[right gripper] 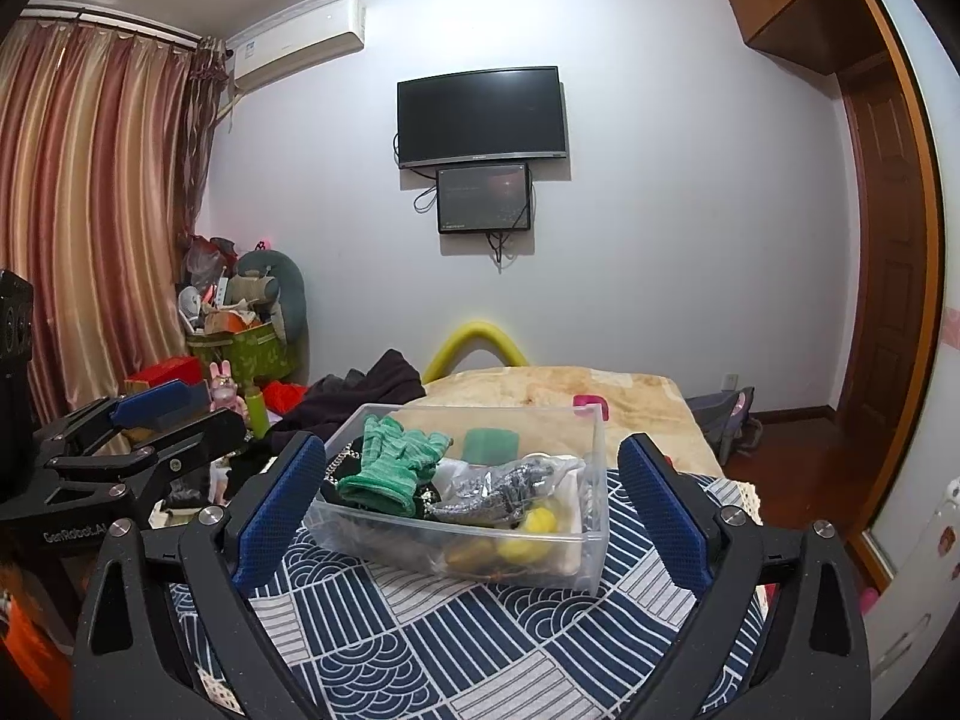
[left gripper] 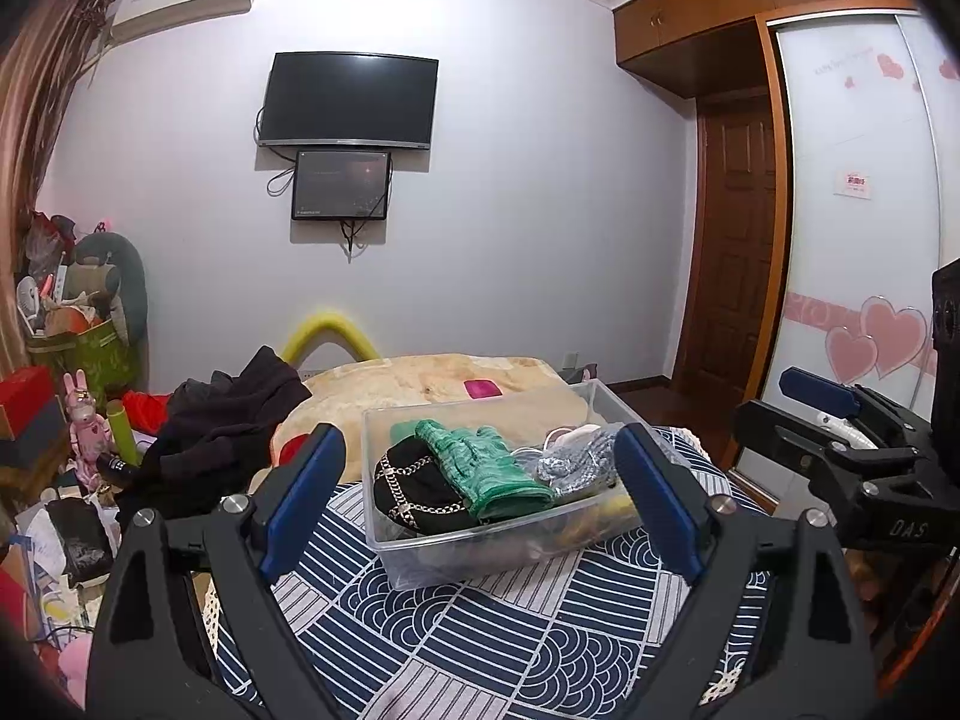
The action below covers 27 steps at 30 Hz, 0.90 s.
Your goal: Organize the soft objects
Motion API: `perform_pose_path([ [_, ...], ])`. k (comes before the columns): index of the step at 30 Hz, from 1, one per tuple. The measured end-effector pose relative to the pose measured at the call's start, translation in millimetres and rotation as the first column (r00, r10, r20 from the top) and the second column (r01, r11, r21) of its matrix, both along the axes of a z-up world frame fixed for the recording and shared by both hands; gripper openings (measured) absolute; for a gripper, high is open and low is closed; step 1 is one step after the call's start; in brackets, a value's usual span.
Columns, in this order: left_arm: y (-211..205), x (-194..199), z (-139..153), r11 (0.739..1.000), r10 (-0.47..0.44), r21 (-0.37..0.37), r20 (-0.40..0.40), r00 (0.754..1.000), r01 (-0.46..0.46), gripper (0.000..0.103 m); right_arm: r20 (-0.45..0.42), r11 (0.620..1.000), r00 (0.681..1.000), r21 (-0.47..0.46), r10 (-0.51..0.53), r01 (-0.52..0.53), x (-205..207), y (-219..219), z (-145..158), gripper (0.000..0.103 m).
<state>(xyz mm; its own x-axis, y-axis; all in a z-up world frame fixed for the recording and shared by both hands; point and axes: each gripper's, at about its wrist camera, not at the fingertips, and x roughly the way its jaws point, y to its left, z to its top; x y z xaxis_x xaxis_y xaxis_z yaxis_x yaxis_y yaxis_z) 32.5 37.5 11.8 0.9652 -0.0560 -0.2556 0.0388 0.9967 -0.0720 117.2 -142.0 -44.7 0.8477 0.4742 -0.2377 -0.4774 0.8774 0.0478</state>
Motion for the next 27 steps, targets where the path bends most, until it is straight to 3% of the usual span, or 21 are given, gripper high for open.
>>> perform_pose_path([
  [27,-2.2,-1.3,0.4,1.0,0.001,0.007,0.006,1.0,-0.001,0.092,-0.018,1.0,1.0,0.001,0.001,-0.001,1.4,0.8,-1.4,0.103],
])
